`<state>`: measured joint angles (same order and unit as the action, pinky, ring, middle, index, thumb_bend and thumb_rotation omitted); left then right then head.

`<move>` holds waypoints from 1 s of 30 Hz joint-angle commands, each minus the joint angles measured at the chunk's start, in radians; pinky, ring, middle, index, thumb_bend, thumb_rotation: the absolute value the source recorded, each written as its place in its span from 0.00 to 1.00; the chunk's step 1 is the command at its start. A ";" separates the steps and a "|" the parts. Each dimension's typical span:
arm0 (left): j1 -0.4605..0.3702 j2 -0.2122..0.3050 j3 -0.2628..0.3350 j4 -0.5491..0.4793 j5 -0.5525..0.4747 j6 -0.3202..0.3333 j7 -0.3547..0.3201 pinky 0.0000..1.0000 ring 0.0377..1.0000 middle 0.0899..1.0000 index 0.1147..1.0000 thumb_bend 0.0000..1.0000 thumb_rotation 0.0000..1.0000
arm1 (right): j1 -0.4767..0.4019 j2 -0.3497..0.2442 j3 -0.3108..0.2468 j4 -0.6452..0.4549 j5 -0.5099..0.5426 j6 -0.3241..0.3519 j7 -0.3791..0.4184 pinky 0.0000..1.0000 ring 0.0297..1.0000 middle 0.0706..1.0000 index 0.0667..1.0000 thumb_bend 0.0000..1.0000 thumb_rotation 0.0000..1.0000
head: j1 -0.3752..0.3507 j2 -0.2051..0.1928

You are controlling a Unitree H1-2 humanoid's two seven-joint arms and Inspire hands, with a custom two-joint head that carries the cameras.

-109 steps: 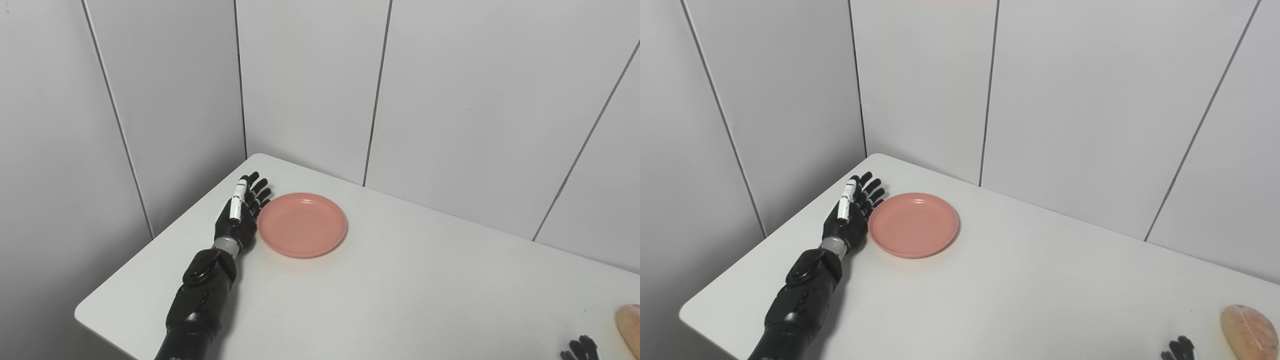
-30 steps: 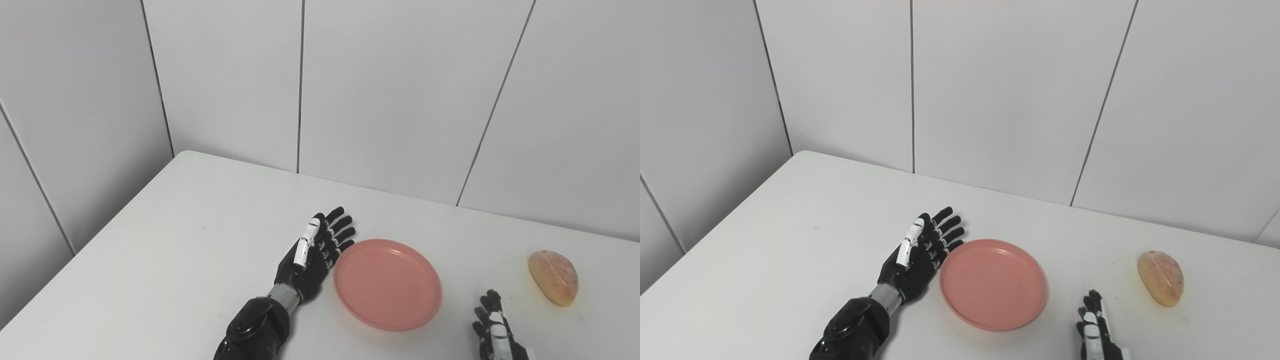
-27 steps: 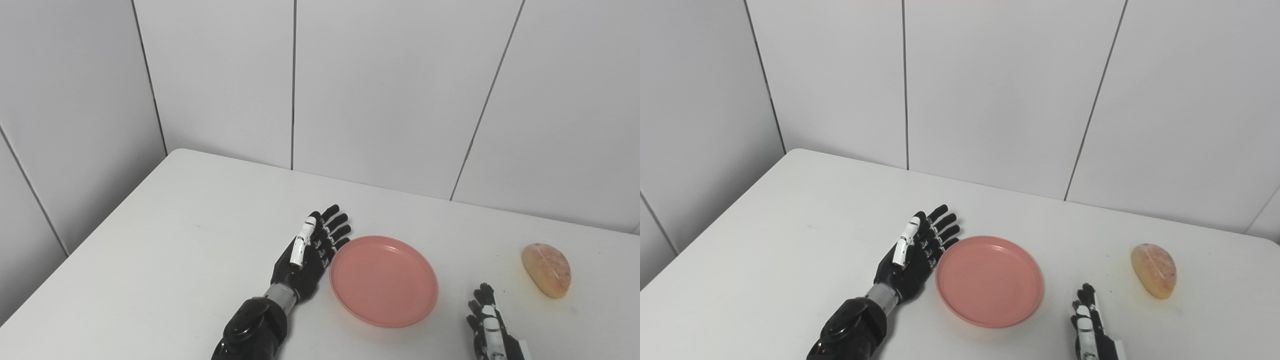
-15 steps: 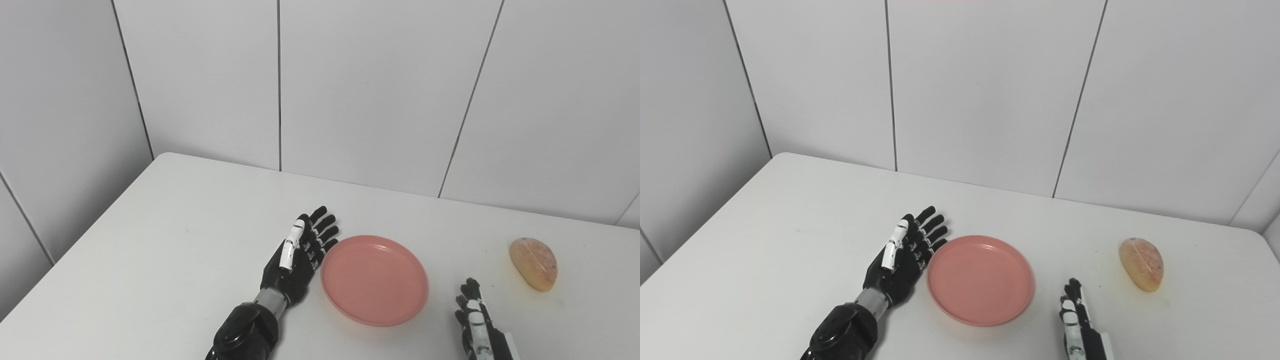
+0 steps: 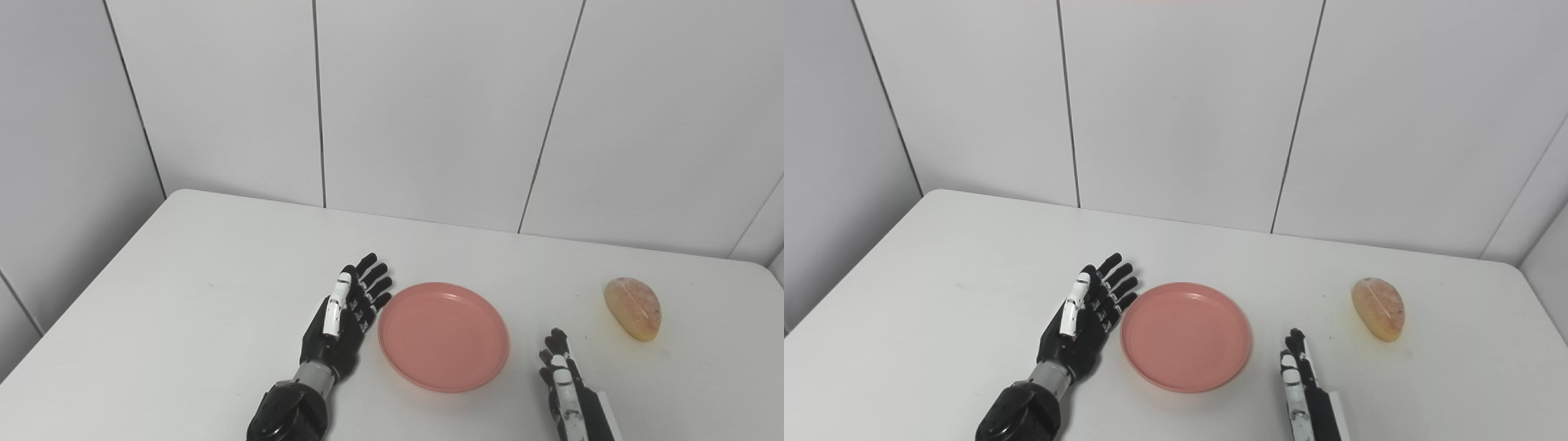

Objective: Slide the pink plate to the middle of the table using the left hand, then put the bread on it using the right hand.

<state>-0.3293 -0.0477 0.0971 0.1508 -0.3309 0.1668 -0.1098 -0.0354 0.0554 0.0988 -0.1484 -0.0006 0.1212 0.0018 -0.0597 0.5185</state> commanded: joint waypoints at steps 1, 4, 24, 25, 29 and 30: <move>0.010 -0.008 -0.010 0.001 0.030 -0.028 0.015 0.93 0.92 0.91 0.89 0.33 1.00 | -0.013 0.012 0.008 0.006 -0.006 -0.010 0.002 1.00 0.99 0.99 1.00 0.25 1.00 | 0.000 0.001; 0.023 -0.007 -0.026 0.002 0.058 -0.063 0.015 0.93 0.92 0.91 0.89 0.33 1.00 | -0.014 0.012 0.009 0.014 -0.027 -0.032 -0.006 1.00 0.99 0.99 0.99 0.26 1.00 | -0.035 -0.009; 0.054 0.005 -0.009 0.090 0.091 -0.218 0.012 0.95 0.93 0.93 0.90 0.34 1.00 | -0.096 -0.006 -0.035 -0.062 -0.200 -0.038 -0.086 0.90 0.92 0.93 0.93 0.33 1.00 | -0.217 -0.110; 0.054 0.006 -0.007 0.095 0.090 -0.220 0.012 0.95 0.93 0.93 0.90 0.34 1.00 | -0.101 -0.009 -0.037 -0.066 -0.209 -0.038 -0.087 0.89 0.91 0.92 0.93 0.34 1.00 | -0.217 -0.110; 0.058 0.013 0.004 0.114 0.081 -0.231 0.005 0.95 0.93 0.92 0.90 0.32 1.00 | -0.118 -0.014 -0.041 -0.075 -0.230 -0.029 -0.087 0.86 0.90 0.92 0.92 0.37 1.00 | -0.255 -0.131; 0.059 0.014 0.007 0.117 0.076 -0.233 0.003 0.96 0.93 0.93 0.90 0.31 1.00 | -0.122 -0.013 -0.042 -0.079 -0.232 -0.020 -0.087 0.85 0.90 0.92 0.92 0.38 1.00 | -0.268 -0.136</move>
<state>-0.3074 -0.0442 0.0918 0.2200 -0.2421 -0.0349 -0.0951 -0.1266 0.0419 0.0604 -0.1874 -0.2211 0.1032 -0.0757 -0.3281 0.3820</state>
